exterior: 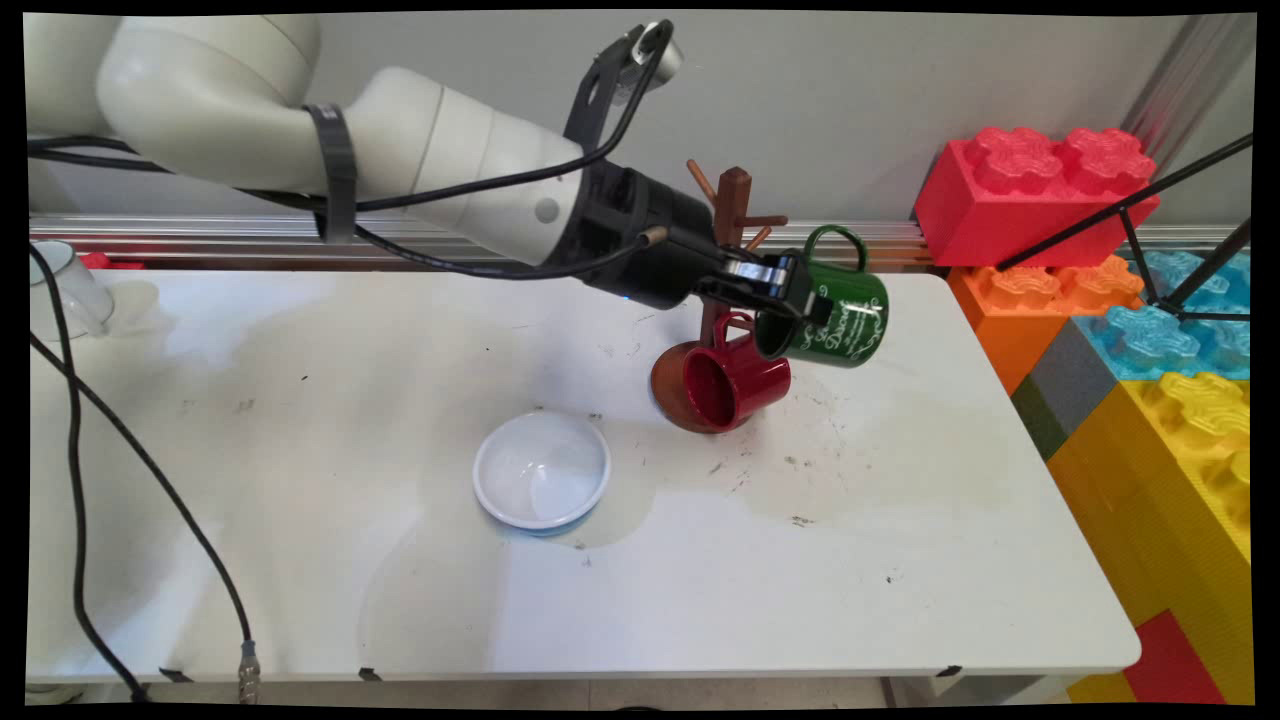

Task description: Place the picked object on the table

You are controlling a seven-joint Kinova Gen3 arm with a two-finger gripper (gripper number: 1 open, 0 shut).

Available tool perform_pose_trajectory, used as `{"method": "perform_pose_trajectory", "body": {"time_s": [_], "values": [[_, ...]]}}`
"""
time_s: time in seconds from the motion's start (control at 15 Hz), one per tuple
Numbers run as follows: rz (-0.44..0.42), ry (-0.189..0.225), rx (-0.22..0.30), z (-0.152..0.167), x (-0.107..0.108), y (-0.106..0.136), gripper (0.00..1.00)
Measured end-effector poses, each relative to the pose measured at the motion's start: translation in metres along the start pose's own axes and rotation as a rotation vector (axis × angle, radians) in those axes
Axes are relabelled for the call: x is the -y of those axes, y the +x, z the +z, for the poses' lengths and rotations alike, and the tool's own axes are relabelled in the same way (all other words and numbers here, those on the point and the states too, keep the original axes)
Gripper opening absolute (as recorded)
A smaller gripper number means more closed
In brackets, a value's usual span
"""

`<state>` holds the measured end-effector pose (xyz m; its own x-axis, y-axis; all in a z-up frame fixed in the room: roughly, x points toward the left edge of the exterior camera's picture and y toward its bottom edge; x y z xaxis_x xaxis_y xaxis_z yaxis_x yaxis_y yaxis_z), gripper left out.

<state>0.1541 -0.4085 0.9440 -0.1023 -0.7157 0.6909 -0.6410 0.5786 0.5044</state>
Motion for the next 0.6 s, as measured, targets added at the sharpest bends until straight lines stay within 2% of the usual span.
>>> {"method": "perform_pose_trajectory", "body": {"time_s": [0.6], "values": [[0.018,0.013,0.155,-0.039,-0.014,0.010,0.00]]}}
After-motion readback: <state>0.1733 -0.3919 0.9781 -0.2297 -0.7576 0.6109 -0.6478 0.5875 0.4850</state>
